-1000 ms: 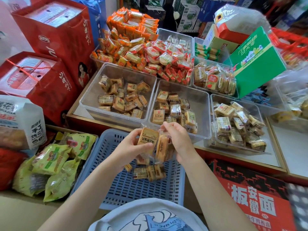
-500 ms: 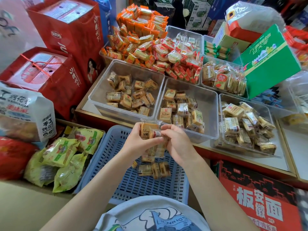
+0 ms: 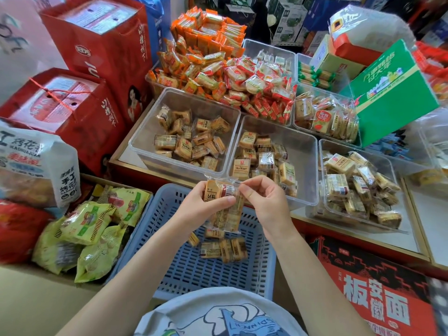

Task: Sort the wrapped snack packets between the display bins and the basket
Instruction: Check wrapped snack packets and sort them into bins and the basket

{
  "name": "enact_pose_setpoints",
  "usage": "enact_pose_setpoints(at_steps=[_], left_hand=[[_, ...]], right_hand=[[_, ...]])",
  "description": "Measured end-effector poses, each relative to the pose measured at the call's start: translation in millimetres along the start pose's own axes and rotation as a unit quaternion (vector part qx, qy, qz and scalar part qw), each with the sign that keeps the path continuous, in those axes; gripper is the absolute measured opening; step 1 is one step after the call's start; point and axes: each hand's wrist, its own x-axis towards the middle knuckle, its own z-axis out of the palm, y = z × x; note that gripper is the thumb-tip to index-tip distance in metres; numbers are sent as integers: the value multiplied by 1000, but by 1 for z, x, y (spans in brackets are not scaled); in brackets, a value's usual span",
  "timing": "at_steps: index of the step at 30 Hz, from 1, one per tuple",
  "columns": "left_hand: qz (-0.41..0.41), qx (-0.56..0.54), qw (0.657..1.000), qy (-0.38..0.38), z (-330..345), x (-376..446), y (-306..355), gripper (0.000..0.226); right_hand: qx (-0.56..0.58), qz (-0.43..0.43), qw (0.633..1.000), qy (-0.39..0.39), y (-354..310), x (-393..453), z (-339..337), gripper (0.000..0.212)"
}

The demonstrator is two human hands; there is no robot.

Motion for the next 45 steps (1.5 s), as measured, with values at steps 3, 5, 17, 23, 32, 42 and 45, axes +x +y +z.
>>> enact_pose_setpoints(at_steps=[3,5,17,23,32,42,45], left_hand=[[6,7,1000,-1,-1,-1,-1,73],[17,25,1000,-2,-1,-1,-2,62],[35,79,996,-24,-2,3,-3,60],[-5,46,997,-55,4,3,-2,60],[-54,-153,986,37,5,13,0,65],[-32,-170,984,38,1,4,-2,42],[-39,-187,981,34,2,3,-3,39]], right_hand=[[-33,9,999,-41,-2,2,-2,10],[-54,35,994,-88,-6,4,-3,9],[-82,-6,994,-74,-11,9,5,11],[-38,-21,999,8,-13,16,-10,8],[-51,8,990,-130,-6,2,-5,52],[-29,-13,983,-180,-1,1,0,78],[-37,-13,986,-161,0,2,1,69]])
